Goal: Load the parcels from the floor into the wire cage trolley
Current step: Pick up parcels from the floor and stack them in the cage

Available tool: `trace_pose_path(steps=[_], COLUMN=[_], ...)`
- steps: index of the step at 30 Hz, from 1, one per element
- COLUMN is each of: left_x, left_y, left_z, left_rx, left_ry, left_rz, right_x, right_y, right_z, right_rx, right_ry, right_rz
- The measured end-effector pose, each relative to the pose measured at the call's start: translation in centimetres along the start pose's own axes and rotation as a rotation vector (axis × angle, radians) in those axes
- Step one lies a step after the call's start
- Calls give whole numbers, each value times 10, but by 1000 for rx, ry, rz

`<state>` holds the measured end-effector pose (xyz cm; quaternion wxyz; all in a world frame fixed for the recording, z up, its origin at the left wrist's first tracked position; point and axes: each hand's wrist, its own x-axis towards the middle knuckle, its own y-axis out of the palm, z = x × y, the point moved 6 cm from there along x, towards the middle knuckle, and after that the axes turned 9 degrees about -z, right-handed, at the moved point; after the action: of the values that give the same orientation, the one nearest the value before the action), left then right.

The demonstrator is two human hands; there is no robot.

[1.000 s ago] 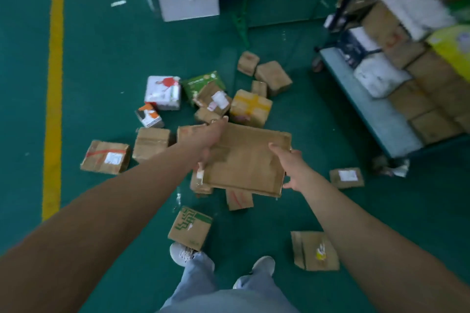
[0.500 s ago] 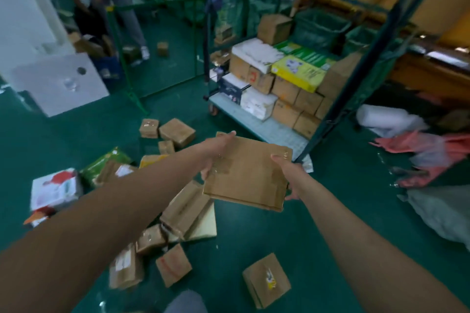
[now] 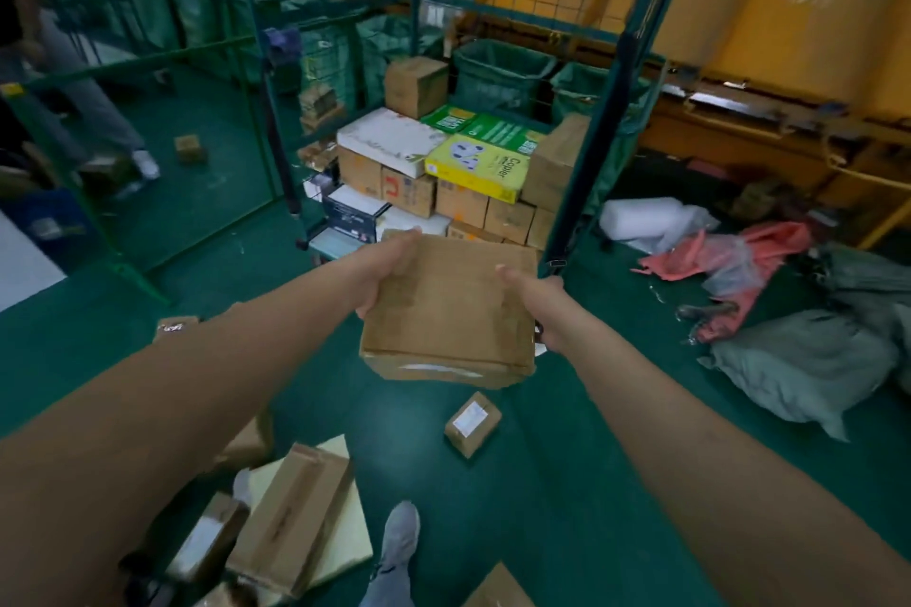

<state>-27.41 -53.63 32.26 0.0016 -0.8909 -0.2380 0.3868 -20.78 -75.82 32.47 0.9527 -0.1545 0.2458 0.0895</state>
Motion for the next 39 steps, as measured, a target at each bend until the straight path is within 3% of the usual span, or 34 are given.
trace_pose_path(steps=[8,13,16,25,39], left_x=[133,176,201,308,570], left_y=[-14,-29,-33,-48,-33], left_z=[-118,-200,-237,-349,-554], left_rx=[73,71,92,19,-27], left_ry=[-33,57,83,121,99], left_rz=[28,31,40,-67,-78], right_x=[121,232,231,356,689], right_y=[39,65,84,113,163], right_z=[97,129,170,261,390], right_rx=[-46,-85,-96,92,150], right_ry=[22,83,89,153,131], right_rz=[-69,-80,-20,-50,-102])
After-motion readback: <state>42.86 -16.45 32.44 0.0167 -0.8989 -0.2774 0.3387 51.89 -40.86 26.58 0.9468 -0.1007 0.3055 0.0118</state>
